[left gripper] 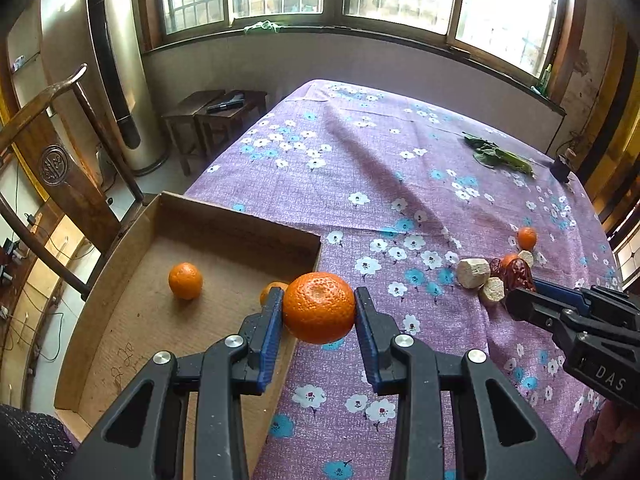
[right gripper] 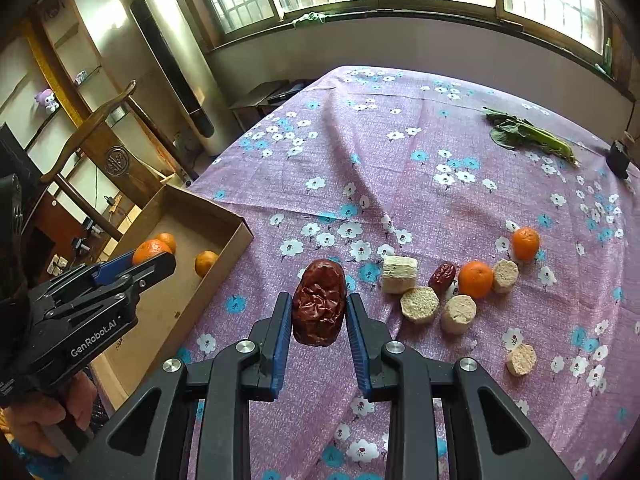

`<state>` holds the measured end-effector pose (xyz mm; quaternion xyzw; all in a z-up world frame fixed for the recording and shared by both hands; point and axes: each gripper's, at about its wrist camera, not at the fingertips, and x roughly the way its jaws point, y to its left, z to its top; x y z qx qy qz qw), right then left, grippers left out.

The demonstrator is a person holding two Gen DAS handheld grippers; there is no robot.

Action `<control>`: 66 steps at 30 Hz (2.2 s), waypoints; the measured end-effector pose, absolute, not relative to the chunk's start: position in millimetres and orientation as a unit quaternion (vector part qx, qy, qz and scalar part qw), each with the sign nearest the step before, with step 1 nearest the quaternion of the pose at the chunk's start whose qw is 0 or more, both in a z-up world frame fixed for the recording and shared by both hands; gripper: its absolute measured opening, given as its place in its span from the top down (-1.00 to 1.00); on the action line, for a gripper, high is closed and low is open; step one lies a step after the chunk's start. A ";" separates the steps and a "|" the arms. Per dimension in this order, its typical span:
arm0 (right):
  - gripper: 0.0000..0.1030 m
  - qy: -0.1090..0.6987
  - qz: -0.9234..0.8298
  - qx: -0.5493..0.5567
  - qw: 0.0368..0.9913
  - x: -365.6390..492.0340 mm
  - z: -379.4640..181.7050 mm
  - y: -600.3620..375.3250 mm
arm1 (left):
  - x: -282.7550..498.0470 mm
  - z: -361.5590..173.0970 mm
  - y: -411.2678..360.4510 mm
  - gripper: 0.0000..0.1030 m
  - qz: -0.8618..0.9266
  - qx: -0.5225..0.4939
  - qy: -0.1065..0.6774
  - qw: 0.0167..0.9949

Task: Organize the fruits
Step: 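Carry orange and date to the box, opening the left tool to drop the orange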

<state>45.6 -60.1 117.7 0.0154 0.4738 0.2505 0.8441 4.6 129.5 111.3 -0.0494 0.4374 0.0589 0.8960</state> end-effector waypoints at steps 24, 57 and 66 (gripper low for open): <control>0.42 0.461 0.310 -0.017 0.832 36.3 132.8 4.0 | -3.9 114.6 165.3 0.34 0.099 -0.053 0.429 0.896; 0.42 0.514 0.389 -0.055 0.763 51.8 75.5 129.4 | -11.4 54.6 263.3 0.34 0.171 -0.088 0.476 0.858; 0.42 0.529 0.396 -0.074 0.747 62.5 47.7 163.1 | -10.7 38.4 269.9 0.34 0.182 -0.082 0.491 0.848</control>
